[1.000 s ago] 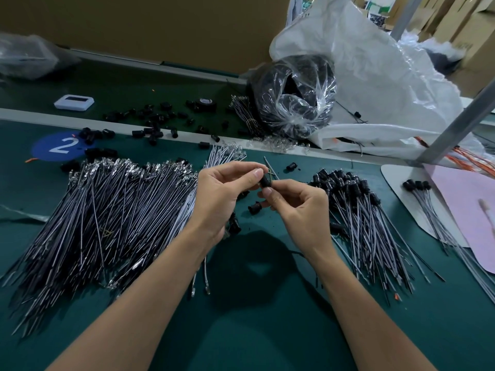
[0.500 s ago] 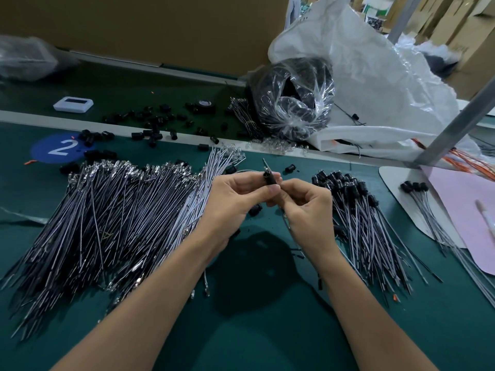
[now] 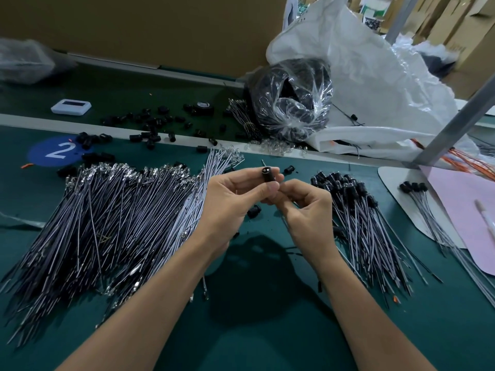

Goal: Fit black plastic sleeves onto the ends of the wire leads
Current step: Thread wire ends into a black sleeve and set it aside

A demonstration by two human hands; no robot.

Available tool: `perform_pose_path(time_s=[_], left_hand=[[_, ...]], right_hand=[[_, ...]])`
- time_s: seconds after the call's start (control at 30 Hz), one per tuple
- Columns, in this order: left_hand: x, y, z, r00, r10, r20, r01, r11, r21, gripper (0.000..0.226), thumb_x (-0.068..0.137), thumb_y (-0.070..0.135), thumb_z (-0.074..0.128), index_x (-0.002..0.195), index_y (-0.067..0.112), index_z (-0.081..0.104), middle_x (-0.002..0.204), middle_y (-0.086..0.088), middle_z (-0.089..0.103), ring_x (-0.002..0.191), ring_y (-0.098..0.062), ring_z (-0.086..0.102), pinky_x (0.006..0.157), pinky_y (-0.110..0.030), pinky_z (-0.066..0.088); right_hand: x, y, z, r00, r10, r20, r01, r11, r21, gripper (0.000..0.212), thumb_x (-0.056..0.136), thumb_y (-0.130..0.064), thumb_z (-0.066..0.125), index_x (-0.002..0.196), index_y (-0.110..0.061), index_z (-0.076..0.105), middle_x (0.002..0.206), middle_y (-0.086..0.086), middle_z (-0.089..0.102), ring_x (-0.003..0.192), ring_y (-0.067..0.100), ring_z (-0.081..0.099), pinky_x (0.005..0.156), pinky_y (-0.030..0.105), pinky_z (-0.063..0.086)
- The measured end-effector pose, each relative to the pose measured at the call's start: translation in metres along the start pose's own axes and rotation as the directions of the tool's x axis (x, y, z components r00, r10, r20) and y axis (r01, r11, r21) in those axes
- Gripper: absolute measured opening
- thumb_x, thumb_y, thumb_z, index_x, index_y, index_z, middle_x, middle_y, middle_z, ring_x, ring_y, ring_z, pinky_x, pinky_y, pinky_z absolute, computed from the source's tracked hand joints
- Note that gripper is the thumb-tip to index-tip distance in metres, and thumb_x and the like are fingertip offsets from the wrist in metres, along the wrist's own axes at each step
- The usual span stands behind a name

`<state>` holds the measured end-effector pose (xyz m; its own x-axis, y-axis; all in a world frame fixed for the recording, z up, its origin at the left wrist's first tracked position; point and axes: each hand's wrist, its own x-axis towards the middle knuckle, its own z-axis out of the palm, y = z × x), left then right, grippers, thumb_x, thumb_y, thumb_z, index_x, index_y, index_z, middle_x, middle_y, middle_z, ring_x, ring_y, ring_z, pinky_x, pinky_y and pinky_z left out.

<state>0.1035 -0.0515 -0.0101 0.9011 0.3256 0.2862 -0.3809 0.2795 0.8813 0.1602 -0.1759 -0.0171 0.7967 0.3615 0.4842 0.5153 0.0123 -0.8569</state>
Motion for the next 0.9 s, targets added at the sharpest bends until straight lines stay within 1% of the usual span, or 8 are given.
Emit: perform_pose_path(time_s=[0.1,0.2,0.33,0.4,0.47,0.6,0.7,0.9], left_hand=[[0.0,0.003,-0.001,1.0,0.008,0.013,-0.007,1.0,-0.023,0.027,0.075,0.012,0.074,0.102,0.014,0.075,0.096,-0.009,0.076,0.091,-0.021,0.072,0.082,-0.028,0.058],[0.0,0.003,0.0,1.0,0.0,-0.012,0.0,1.0,-0.001,0.019,0.077,0.01,0.073,0.096,0.01,0.076,0.093,-0.008,0.077,0.088,-0.018,0.072,0.077,-0.025,0.058],[0.0,-0.001,0.002,1.0,-0.004,-0.008,0.004,0.998,0.064,0.018,0.08,0.002,0.072,0.099,0.001,0.074,0.094,-0.013,0.076,0.084,-0.021,0.071,0.078,-0.028,0.058],[-0.001,0.001,0.001,1.0,-0.005,-0.001,0.005,0.999,0.044,0.021,0.077,0.012,0.076,0.097,0.005,0.076,0.094,-0.013,0.076,0.083,-0.022,0.069,0.078,-0.03,0.058],[-0.001,0.004,0.0,1.0,-0.004,-0.015,0.004,1.0,-0.018,0.018,0.076,0.017,0.078,0.094,0.014,0.078,0.096,-0.01,0.076,0.086,-0.021,0.07,0.077,-0.03,0.058],[0.003,0.004,-0.005,0.995,0.021,-0.099,-0.026,0.998,-0.05,0.012,0.076,0.014,0.075,0.084,0.021,0.079,0.091,-0.006,0.077,0.085,-0.014,0.07,0.075,-0.022,0.052],[0.004,0.004,-0.008,0.997,-0.006,-0.074,0.002,0.999,-0.053,0.012,0.074,0.014,0.077,0.083,0.021,0.079,0.087,-0.005,0.076,0.081,-0.013,0.07,0.074,-0.02,0.052],[0.004,0.007,-0.009,0.999,-0.033,-0.019,0.032,0.999,-0.039,0.015,0.069,0.024,0.08,0.084,0.023,0.08,0.086,-0.001,0.076,0.079,-0.011,0.069,0.076,-0.021,0.054]], right_hand=[[0.0,0.0,0.001,1.0,0.015,-0.003,-0.015,1.0,0.02,0.003,0.084,0.0,0.071,0.082,0.0,0.073,0.076,0.004,0.074,0.072,0.013,0.073,0.07,0.021,0.055],[-0.001,0.0,0.002,1.0,0.011,-0.005,-0.011,1.0,0.029,0.003,0.084,0.002,0.07,0.082,0.002,0.072,0.074,0.003,0.073,0.07,0.009,0.072,0.069,0.02,0.054],[0.0,-0.002,0.002,1.0,0.019,-0.01,-0.018,0.995,0.094,0.011,0.086,0.001,0.068,0.083,-0.01,0.072,0.071,-0.009,0.072,0.07,0.004,0.07,0.067,0.016,0.053],[-0.001,-0.004,0.003,1.0,0.027,-0.001,-0.026,0.987,0.16,0.004,0.084,-0.008,0.069,0.084,-0.009,0.072,0.072,-0.007,0.073,0.07,0.007,0.071,0.067,0.017,0.054],[-0.001,-0.004,0.003,0.999,0.039,0.006,-0.04,0.98,0.195,0.004,0.084,-0.003,0.068,0.086,-0.005,0.071,0.071,-0.005,0.073,0.068,0.009,0.071,0.066,0.017,0.054],[0.0,-0.001,0.003,0.998,0.055,0.022,-0.058,0.985,0.165,0.01,0.084,0.003,0.068,0.087,-0.005,0.071,0.069,-0.005,0.073,0.067,0.009,0.071,0.066,0.016,0.052],[0.0,0.001,0.003,0.997,0.07,0.03,-0.074,0.984,0.164,0.006,0.083,0.001,0.069,0.089,0.001,0.07,0.069,-0.003,0.073,0.067,0.011,0.071,0.066,0.017,0.052],[-0.002,-0.003,0.004,0.994,0.086,0.066,-0.098,0.973,0.207,0.005,0.079,-0.011,0.07,0.084,-0.01,0.07,0.07,-0.004,0.073,0.066,0.011,0.071,0.066,0.018,0.054]])
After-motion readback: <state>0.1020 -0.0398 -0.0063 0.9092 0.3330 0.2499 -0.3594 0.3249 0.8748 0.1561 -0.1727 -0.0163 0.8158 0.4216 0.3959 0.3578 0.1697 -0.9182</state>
